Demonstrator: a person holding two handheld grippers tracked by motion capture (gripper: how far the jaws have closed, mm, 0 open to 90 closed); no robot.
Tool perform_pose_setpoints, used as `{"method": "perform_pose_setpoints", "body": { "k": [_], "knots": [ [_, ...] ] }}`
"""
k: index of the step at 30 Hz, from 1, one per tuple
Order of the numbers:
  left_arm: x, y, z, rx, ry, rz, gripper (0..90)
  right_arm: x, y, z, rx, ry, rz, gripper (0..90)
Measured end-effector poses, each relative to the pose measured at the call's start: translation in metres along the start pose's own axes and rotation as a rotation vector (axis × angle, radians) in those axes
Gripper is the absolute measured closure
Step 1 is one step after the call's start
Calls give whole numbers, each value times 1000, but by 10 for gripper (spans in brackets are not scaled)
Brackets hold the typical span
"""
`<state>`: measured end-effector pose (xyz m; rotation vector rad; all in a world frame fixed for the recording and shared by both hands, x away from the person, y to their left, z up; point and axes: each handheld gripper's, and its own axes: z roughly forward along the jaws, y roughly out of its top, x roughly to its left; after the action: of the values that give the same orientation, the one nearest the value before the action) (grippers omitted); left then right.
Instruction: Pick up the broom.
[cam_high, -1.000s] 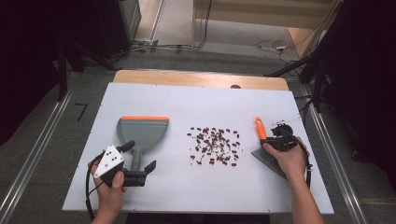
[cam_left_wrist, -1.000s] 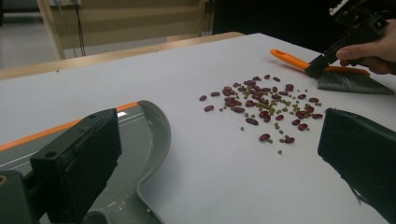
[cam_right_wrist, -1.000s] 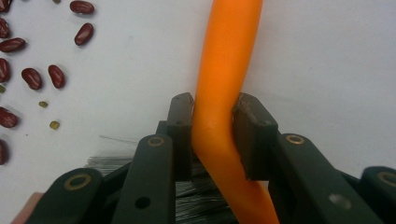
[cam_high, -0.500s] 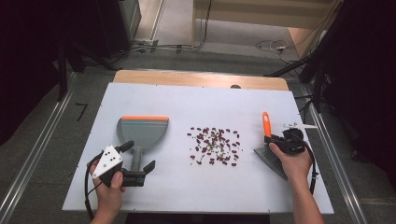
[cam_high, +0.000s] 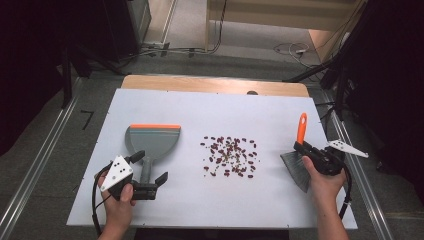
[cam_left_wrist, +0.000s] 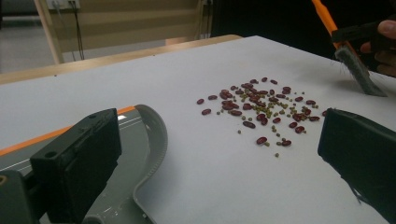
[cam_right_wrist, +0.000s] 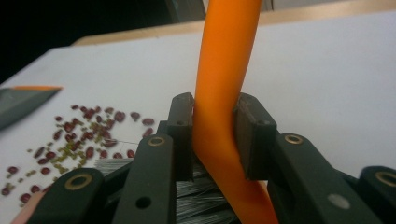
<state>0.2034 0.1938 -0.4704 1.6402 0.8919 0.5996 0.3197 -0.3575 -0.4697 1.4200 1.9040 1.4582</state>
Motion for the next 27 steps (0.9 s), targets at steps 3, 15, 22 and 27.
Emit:
{"method": "perform_pose_setpoints", "body": {
  "k": [3,15,22,27],
  "knots": [
    [-1,0,1,1,0,3,0,-3,0,-5,-49,20,7,686],
    [-8,3,4,-2,-10,33,0,-12,-2,-19,-190,69,39,689],
    [-12,6,6,-10,-16,43,0,-3,5,-23,-238,73,15,691],
    [-16,10,9,-19,-22,53,0,11,15,-25,-261,84,-21,691]
  ]
}}
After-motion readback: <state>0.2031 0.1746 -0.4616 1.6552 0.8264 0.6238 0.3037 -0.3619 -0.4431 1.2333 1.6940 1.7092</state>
